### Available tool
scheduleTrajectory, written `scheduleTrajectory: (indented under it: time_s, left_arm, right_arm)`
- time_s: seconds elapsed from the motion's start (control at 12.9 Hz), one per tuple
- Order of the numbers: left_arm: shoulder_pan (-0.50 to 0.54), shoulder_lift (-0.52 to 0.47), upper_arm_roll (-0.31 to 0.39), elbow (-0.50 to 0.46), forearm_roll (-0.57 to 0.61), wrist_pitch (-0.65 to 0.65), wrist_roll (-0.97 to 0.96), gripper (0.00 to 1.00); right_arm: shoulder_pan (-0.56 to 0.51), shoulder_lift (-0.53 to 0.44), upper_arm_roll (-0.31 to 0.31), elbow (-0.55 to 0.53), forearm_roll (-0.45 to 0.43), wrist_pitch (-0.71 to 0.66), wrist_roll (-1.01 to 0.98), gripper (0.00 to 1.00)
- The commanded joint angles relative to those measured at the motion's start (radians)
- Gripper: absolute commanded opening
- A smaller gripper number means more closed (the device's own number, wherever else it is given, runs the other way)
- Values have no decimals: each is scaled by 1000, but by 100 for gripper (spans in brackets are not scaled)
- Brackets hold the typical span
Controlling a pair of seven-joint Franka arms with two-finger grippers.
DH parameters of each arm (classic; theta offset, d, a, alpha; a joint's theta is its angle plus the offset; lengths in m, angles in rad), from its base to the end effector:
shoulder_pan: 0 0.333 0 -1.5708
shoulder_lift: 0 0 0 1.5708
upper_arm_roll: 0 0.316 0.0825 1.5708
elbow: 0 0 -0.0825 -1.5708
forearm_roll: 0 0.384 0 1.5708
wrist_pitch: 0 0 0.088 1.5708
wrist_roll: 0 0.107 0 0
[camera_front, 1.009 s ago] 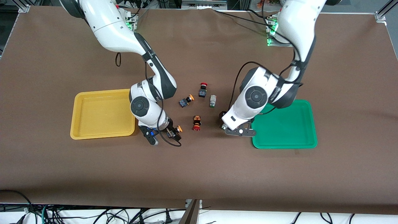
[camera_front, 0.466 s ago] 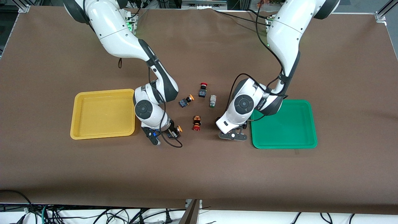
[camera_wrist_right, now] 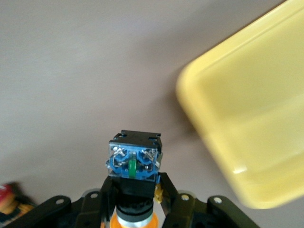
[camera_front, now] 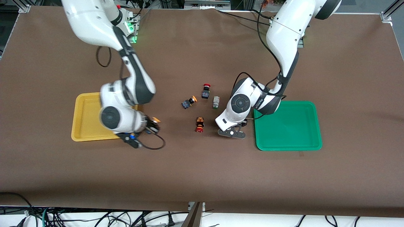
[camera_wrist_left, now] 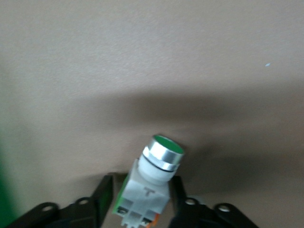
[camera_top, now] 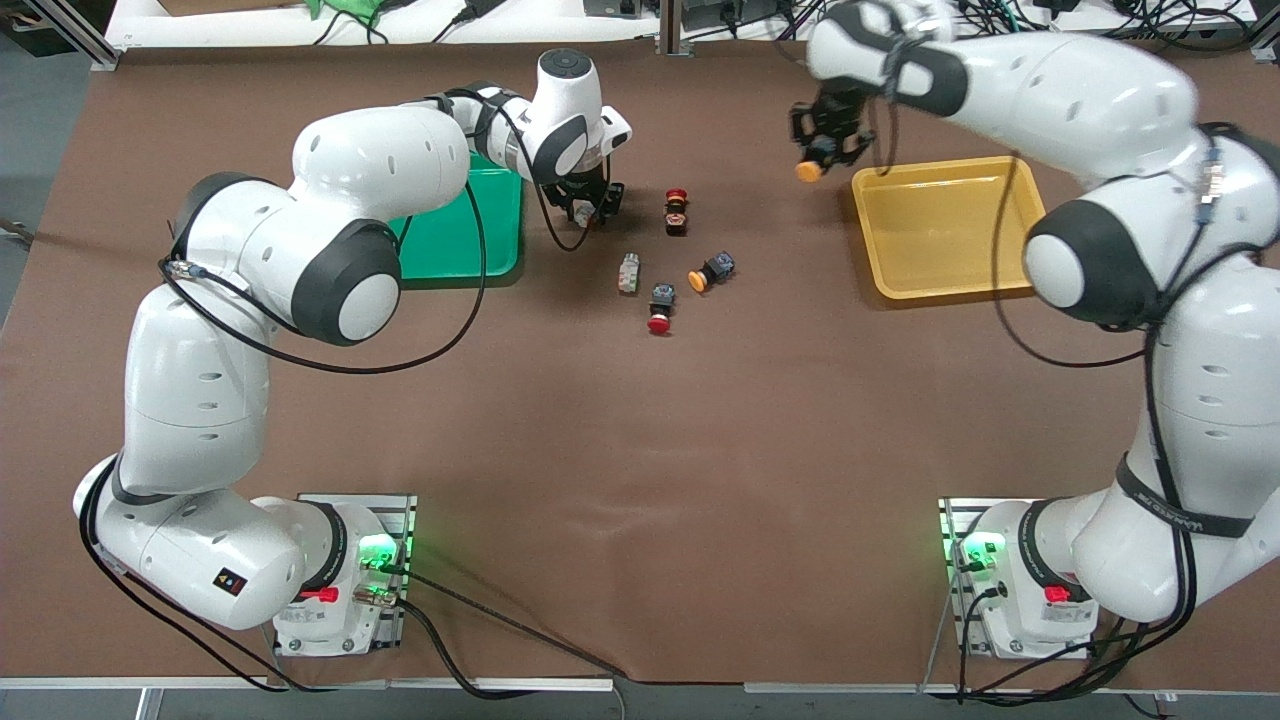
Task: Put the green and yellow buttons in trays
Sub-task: 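Place the blue button in the yellow tray while the left gripper places the white button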
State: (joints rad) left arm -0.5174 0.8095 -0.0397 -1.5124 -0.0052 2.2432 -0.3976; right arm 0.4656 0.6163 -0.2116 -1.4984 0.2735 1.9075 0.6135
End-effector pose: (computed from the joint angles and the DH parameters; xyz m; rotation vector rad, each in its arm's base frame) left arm 0.5980 -0.3678 0.1763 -3.1241 0.2268 0.1326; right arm 0.6536 0.2127 0.2997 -3.0123 0.6876 0.3479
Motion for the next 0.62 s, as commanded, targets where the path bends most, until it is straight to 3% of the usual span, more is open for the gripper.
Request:
scheduleTrajectory:
  time_s: [0.0,0.08,0.23,0.31,0.39,0.47,0.54]
  left_arm:
    - [49,-61,3,-3,-1,-86,26,0]
    - [100,-82,-12,0,-2,-121,76,0]
    - [236,-139,-28,-3,-19,-193,278,0]
    - [291,-162,-28,-14,-19,-226,358,0]
    - [331,-180,-28,-26,-19,-253,406,0]
    - [382,-194,-28,-53,-19,-261,455,0]
    - [432,-200,-29,-78,-19,-261,532,0]
  right_arm:
    - [1,-206,-136,-355,3,80,-365,0]
    - [1,-216,-181,-434,4,132,-452,0]
    - [1,-216,-195,-538,7,244,-475,0]
    - [1,-205,-193,-575,10,314,-482,10]
    - [-1,-187,-193,-588,12,362,-485,29]
    - [-1,-178,-192,-583,15,369,-483,69]
    - [1,-184,-192,-573,15,358,-471,80]
